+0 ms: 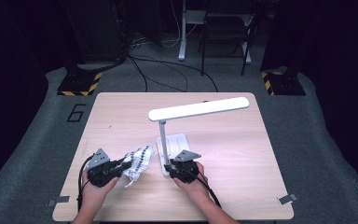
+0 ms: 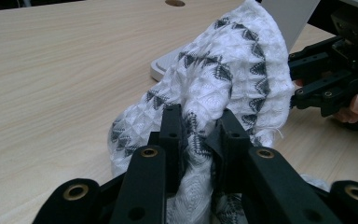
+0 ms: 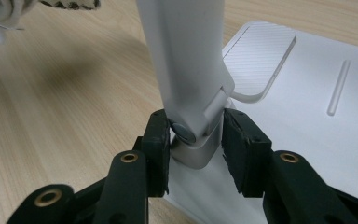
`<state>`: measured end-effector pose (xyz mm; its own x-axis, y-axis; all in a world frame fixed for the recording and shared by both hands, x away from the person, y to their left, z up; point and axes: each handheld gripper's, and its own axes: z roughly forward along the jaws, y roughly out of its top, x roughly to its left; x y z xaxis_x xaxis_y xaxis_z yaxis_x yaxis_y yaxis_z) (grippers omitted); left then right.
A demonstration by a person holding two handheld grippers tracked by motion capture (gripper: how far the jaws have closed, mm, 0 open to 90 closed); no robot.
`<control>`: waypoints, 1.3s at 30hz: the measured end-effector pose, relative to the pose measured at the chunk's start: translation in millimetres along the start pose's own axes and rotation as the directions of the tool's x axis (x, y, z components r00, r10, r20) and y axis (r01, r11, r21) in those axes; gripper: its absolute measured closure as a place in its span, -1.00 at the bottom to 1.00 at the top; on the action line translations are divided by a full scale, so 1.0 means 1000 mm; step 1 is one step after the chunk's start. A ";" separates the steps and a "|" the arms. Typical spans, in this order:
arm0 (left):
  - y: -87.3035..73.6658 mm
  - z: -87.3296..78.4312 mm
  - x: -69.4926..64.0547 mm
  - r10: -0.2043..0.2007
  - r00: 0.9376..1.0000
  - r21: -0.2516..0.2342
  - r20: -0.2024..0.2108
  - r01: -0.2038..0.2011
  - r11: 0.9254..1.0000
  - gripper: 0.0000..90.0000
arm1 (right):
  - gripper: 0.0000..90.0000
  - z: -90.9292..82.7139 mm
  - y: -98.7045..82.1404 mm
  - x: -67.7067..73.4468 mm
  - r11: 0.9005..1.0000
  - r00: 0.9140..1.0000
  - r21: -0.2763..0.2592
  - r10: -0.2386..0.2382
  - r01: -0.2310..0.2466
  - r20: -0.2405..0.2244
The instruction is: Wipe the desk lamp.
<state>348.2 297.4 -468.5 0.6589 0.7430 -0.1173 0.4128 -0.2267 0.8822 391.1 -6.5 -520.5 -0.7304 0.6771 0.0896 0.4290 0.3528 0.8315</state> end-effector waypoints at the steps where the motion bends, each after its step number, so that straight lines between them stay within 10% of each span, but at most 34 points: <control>1: 0.001 0.000 -0.001 0.005 1.000 0.000 0.001 -0.005 1.000 0.68 | 0.41 -0.001 0.000 0.002 1.000 1.000 0.009 0.014 -0.014 0.004; 28: 0.069 -0.025 -0.037 0.113 0.992 -0.136 0.057 -0.104 0.985 0.67 | 0.52 -0.009 -0.005 0.017 0.999 0.995 -0.018 0.029 -0.031 -0.090; 32: 0.082 -0.030 -0.039 0.131 0.990 -0.153 0.049 -0.122 0.981 0.67 | 0.56 -0.018 -0.003 0.015 0.999 0.998 -0.030 -0.025 0.024 -0.058; 39: 0.102 -0.037 -0.043 0.164 0.986 -0.152 0.039 -0.156 0.976 0.67 | 0.55 -0.025 -0.001 0.003 0.997 0.999 -0.058 0.042 -0.043 -0.013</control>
<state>338.4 265.8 -356.9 0.7420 0.6703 0.0112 0.2039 -0.2416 0.9487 375.2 -21.1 -507.2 -0.7187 0.6827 0.1317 0.4284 0.2856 0.8572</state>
